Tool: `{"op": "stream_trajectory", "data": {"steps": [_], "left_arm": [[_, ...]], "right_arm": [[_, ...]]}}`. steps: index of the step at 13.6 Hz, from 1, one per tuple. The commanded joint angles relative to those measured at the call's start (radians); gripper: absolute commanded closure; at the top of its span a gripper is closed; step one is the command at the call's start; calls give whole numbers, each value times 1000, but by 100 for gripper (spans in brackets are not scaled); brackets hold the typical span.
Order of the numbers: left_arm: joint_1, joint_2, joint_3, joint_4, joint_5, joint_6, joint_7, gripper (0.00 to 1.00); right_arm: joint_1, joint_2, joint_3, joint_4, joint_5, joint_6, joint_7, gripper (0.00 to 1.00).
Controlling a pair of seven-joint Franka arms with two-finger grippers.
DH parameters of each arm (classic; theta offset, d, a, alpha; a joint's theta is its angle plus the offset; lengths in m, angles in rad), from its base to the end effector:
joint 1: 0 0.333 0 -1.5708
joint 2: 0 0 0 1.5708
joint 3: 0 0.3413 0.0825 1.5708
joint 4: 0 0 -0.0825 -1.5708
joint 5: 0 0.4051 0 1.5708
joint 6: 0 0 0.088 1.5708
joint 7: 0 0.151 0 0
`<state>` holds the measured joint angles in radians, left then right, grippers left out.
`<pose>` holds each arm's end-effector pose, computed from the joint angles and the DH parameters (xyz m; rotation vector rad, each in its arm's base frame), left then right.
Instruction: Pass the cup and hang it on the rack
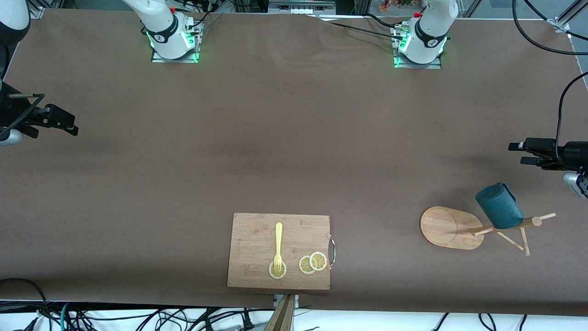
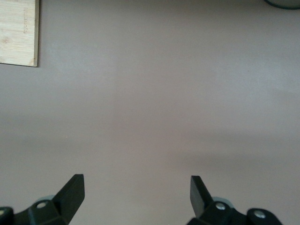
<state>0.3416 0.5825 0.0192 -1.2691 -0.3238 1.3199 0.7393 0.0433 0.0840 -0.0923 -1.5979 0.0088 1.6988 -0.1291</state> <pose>0.6469 0.1842 0.3727 2.5259 -0.4776 -0.3771 0.6125 -0.0269 0.5540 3.1385 0.1247 0.0271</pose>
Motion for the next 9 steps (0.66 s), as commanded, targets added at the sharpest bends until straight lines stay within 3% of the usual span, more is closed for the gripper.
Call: {"op": "stream_trajectory", "data": {"steps": [1,4,9], "left_arm": [[-68,-32,-42,66,154,8,8,0],[-73,-88,-171,62,322,25,-58,0],[-130,-185,-192,53,327,-17,-478,0]], "right_arm": [[0,0,-1,6,17,2,8,0],[0,0,-1,6,17,2,8,0],[-5,0,-3,6,17,13,5,0]]}}
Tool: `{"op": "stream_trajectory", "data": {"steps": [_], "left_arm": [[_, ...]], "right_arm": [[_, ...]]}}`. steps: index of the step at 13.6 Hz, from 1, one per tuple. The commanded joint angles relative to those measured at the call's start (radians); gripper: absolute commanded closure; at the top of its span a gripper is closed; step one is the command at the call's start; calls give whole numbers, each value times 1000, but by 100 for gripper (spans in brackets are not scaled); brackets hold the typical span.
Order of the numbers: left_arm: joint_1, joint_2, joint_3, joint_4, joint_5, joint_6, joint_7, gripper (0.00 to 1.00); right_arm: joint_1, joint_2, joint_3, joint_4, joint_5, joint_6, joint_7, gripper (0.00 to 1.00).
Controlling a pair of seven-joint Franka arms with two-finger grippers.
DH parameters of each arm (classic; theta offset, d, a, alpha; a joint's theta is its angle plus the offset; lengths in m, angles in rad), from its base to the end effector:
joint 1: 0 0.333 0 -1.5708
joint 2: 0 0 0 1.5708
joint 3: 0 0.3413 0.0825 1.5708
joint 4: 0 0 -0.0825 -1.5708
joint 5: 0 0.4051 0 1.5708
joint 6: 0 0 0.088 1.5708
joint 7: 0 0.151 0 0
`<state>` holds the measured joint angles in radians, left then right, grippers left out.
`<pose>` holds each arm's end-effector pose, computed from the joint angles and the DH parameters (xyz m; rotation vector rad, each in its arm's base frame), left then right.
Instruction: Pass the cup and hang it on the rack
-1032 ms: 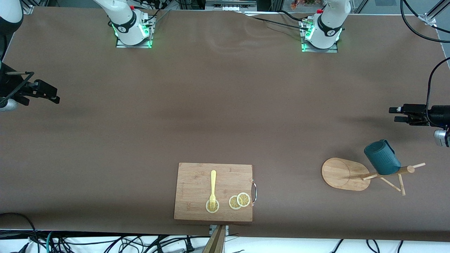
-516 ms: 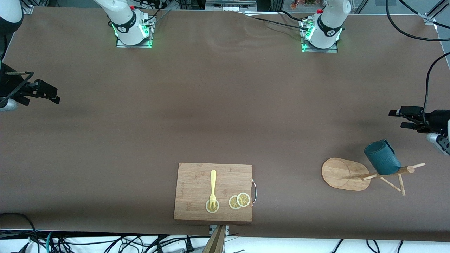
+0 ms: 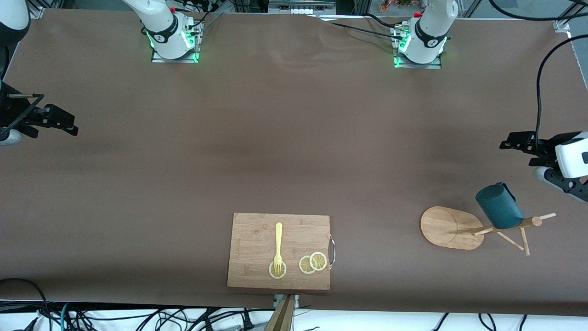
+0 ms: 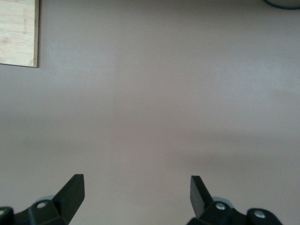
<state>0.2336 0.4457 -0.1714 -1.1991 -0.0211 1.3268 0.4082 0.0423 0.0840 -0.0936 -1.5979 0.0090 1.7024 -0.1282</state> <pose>0.6645 0.0605 0.4905 2.9031 -0.5028 -0.4165 0.6129 -0.0283 0.5543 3.1384 0.1197 0.0328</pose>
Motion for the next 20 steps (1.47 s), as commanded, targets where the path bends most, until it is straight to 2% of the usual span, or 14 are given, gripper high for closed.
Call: {"op": "stream_trajectory", "data": {"steps": [1,4,10,12,13,17,20], "left_arm": [[-37,-73,-2,-22,23,-35,-234,0],[-74,-157,0,-40,23,-52,-403,0],[-66,-246,36,-49,52,-57,-404,0],[-91,-327,35,-164,50,-52,-414,0],[-108,-340,33,-190,40,-40,-434,0],[-137,-341,33,-212,-9,15,-584,0],[-135,-309,33,-198,-5,15,-583,0]], "right_arm": [[-5,0,-2,4,17,11,1,0],[-10,2,-5,4,17,19,-7,0],[-10,8,-8,4,17,25,-7,0],[-10,8,-8,6,16,26,-8,0],[-9,8,-8,6,16,28,-8,0],[-10,22,-8,6,14,57,-8,0],[-9,25,-8,6,6,65,-5,0]]}}
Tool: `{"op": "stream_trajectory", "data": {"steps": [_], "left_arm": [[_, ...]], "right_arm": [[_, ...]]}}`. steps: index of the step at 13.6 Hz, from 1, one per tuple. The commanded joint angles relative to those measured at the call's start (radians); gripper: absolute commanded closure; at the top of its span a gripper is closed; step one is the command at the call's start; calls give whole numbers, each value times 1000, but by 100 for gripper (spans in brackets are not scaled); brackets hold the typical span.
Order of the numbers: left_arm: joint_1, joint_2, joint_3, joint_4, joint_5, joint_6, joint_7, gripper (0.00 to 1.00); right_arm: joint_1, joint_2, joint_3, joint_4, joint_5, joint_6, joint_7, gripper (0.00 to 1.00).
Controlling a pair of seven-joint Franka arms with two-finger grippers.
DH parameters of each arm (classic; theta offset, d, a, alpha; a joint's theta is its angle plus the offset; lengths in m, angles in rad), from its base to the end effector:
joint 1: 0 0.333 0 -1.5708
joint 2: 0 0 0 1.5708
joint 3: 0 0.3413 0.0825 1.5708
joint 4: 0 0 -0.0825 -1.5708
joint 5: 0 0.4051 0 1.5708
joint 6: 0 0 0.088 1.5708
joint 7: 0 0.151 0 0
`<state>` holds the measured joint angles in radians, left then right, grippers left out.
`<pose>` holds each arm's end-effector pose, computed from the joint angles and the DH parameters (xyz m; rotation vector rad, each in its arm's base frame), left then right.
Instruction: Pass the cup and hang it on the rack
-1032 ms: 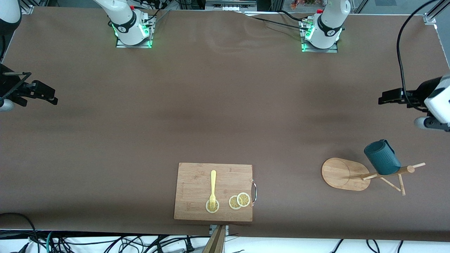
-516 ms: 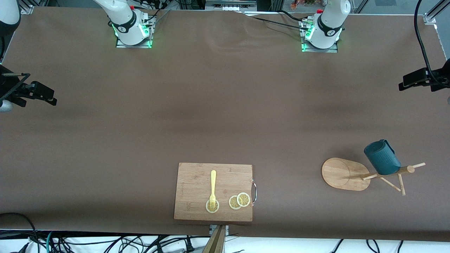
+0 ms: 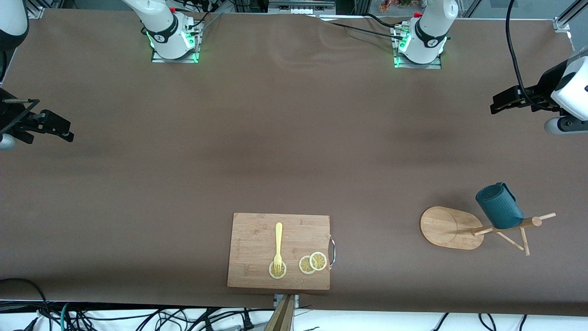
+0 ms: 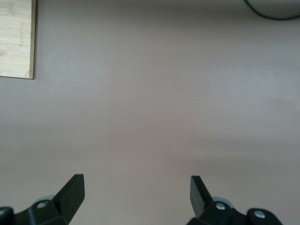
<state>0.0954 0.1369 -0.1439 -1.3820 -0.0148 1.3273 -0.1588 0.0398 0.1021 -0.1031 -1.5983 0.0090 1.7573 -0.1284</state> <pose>0.5853 -0.0249 0.5991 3.1082 0.1673 -0.3008 0.6245 -0.0358 0.5481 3.1316 0.1011 0.0894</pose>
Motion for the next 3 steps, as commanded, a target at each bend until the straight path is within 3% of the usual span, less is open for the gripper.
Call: {"op": "stream_trajectory", "data": {"steps": [1,3], "left_arm": [[4,1,4,-14,-11,15,-16,0],[4,3,1,-11,-8,10,-19,0]], "right_arm": [[-8,7,2,6,9,14,-4,0],[-6,8,2,3,8,16,6,0]]}}
